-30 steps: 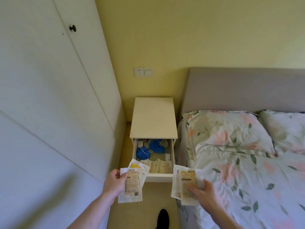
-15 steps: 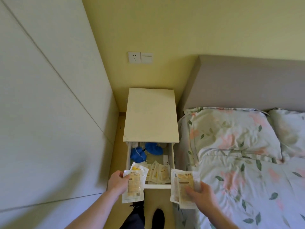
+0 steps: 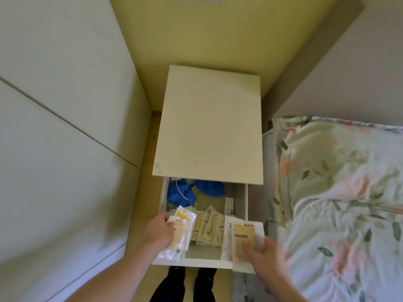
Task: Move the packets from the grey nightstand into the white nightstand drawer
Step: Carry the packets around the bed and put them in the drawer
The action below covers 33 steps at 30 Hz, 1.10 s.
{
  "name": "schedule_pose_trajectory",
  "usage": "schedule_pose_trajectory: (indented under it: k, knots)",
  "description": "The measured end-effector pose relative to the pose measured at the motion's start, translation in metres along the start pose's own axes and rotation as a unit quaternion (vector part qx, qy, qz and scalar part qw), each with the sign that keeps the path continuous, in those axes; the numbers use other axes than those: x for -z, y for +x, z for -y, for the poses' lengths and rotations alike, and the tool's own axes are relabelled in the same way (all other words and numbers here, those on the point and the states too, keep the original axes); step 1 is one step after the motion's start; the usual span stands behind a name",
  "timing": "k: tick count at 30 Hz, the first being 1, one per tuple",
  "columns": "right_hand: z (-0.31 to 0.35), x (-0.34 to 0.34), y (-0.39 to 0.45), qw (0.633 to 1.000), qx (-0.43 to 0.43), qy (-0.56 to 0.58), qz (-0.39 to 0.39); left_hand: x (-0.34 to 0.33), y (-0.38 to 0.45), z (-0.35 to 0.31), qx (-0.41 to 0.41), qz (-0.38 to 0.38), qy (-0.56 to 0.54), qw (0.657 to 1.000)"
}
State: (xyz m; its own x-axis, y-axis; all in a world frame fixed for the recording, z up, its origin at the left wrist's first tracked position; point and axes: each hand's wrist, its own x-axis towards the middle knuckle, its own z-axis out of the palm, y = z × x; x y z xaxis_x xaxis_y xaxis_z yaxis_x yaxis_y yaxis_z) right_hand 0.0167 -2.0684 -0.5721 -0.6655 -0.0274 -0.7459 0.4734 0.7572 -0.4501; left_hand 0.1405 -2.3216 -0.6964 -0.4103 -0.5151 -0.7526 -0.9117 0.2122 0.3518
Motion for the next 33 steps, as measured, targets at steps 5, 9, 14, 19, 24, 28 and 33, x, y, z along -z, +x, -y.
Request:
schedule_pose_trajectory:
  k: [5, 9, 14, 19, 24, 28, 33]
  knots:
    - [-0.016, -0.029, 0.068, 0.999, -0.003, -0.048, -0.005, -0.040, 0.048, 0.006, -0.021, -0.011, 0.061, 0.998]
    - [-0.033, -0.054, 0.108, 0.999, -0.004, -0.051, 0.003, -0.058, 0.070, 0.017, -0.028, -0.017, 0.115, 0.993]
    - [-0.042, -0.083, 0.139, 0.996, 0.015, -0.084, -0.001, -0.075, 0.075, 0.021, -0.039, -0.014, 0.196, 0.980]
    - [-0.050, -0.097, 0.149, 0.985, 0.034, -0.169, 0.005, -0.079, 0.072, 0.022, -0.027, 0.015, 0.238, 0.971]
    - [-0.060, -0.099, 0.151, 0.949, 0.044, -0.310, 0.025, -0.076, 0.069, 0.023, -0.037, 0.014, 0.256, 0.966]
    - [-0.061, -0.096, 0.142, 0.927, 0.045, -0.372, 0.028, -0.064, 0.057, 0.019, -0.045, -0.012, 0.231, 0.972]
    - [-0.062, -0.088, 0.127, 0.951, 0.039, -0.307, 0.015, -0.045, 0.036, 0.011, -0.084, -0.036, 0.233, 0.968]
